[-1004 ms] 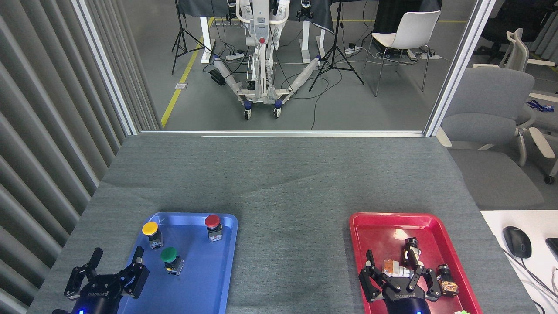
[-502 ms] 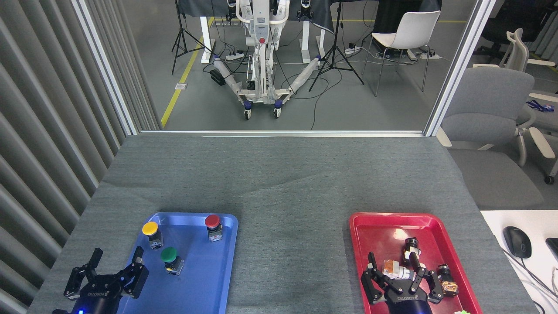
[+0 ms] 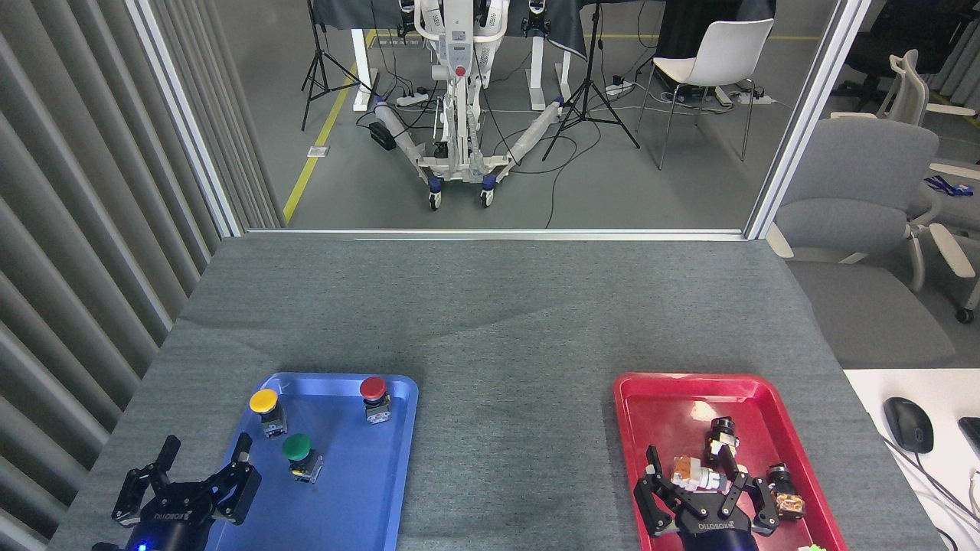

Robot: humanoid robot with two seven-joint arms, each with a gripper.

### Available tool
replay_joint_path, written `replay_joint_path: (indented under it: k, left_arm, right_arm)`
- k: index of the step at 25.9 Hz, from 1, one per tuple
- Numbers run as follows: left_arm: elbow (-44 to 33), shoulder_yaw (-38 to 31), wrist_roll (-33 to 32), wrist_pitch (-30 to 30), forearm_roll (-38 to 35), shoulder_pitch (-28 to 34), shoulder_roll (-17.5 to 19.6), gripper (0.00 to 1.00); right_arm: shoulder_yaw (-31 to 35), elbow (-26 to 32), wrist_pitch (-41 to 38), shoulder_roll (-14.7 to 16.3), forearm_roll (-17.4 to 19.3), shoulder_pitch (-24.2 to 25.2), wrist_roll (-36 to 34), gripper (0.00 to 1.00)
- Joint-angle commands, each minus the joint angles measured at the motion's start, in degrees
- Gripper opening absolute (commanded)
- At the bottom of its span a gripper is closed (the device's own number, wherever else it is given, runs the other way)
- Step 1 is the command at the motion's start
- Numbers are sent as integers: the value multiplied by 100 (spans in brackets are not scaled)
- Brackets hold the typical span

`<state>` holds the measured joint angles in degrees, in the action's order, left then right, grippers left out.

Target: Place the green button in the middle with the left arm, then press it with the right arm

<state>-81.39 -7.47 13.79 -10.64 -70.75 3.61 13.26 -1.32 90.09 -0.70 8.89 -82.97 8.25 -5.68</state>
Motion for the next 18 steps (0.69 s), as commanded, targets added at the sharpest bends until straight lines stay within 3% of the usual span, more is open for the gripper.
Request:
replay_joint_path:
  k: [1, 18]
  left_arm:
    - [1, 0, 1, 1, 0, 0, 2, 100]
    - [-8, 0, 1, -8, 0, 9, -7, 100]
  right_arm:
    - [0, 0, 0, 8, 0, 10, 31, 100]
    - [0, 0, 0, 8, 0, 10, 40, 100]
